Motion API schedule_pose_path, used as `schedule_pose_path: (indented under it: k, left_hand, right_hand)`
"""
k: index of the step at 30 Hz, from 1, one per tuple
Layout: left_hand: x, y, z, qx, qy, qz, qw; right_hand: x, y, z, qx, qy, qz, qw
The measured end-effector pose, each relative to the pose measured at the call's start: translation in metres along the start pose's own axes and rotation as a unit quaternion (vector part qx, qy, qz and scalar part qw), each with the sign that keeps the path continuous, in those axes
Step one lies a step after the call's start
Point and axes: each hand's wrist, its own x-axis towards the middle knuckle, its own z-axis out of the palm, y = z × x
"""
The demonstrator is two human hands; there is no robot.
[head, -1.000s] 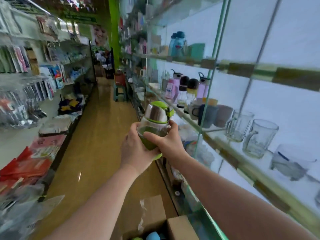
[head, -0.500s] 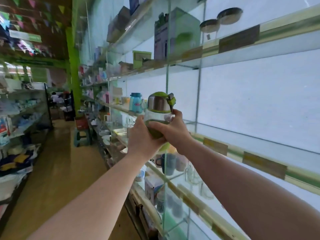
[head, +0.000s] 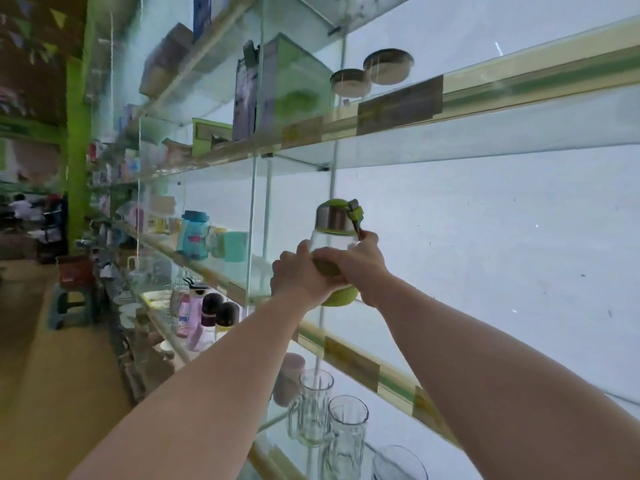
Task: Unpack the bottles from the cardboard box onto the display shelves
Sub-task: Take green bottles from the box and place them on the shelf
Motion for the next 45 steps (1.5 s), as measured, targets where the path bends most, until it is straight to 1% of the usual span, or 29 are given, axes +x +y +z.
schedule_pose_path:
  k: [4,10,13,16,20,24,31,35,38,41,43,44,45]
  left_hand:
    - [0.028,-0.011,0.024,0.042,-0.064,-0.02,0.997]
    - [0.069,-0.033,0.049,0.062,-0.141,-0.034,0.988]
    - [0.084,-0.041,0.058,0.015,-0.166,-0.044,0.985]
    - [0.095,-0.045,0.063,-0.022,-0.187,-0.049,0.981]
    - [0.108,-0.049,0.071,-0.011,-0.182,-0.056,0.982]
    - [0.116,-0.049,0.077,0.014,-0.168,-0.062,0.984]
    - [0.12,-0.044,0.081,-0.002,-0.163,-0.072,0.984]
    - [0.121,-0.044,0.081,-0.007,-0.16,-0.071,0.985]
    - [0.117,-0.047,0.078,-0.048,-0.165,-0.083,0.982]
    - [0.102,-0.047,0.071,-0.076,-0.178,-0.076,0.978]
    - [0.091,-0.047,0.061,-0.073,-0.161,-0.059,0.983]
    - [0.085,-0.047,0.054,-0.07,-0.149,-0.048,0.985]
    - [0.08,-0.047,0.047,-0.065,-0.137,-0.039,0.988]
  right_hand:
    - [0.034,0.019,0.01,-0.012,0.0,0.046,0.999]
    - [0.075,0.044,0.031,-0.023,0.002,0.103,0.994]
    - [0.091,0.052,0.04,-0.042,0.011,0.109,0.993]
    - [0.106,0.053,0.05,-0.087,0.024,0.118,0.989]
    - [0.126,0.054,0.063,-0.137,0.054,0.145,0.978]
    - [0.143,0.061,0.068,-0.133,0.054,0.148,0.979]
    - [0.156,0.068,0.071,-0.138,0.062,0.128,0.98]
    - [0.159,0.067,0.072,-0.102,0.071,0.131,0.983]
    - [0.157,0.067,0.074,-0.082,0.078,0.136,0.984]
    - [0.153,0.068,0.071,-0.07,0.065,0.142,0.985]
    - [0.146,0.063,0.066,-0.029,0.057,0.173,0.983]
    - [0.139,0.058,0.063,-0.034,0.059,0.18,0.981]
    - [0.132,0.053,0.061,-0.067,0.064,0.178,0.98]
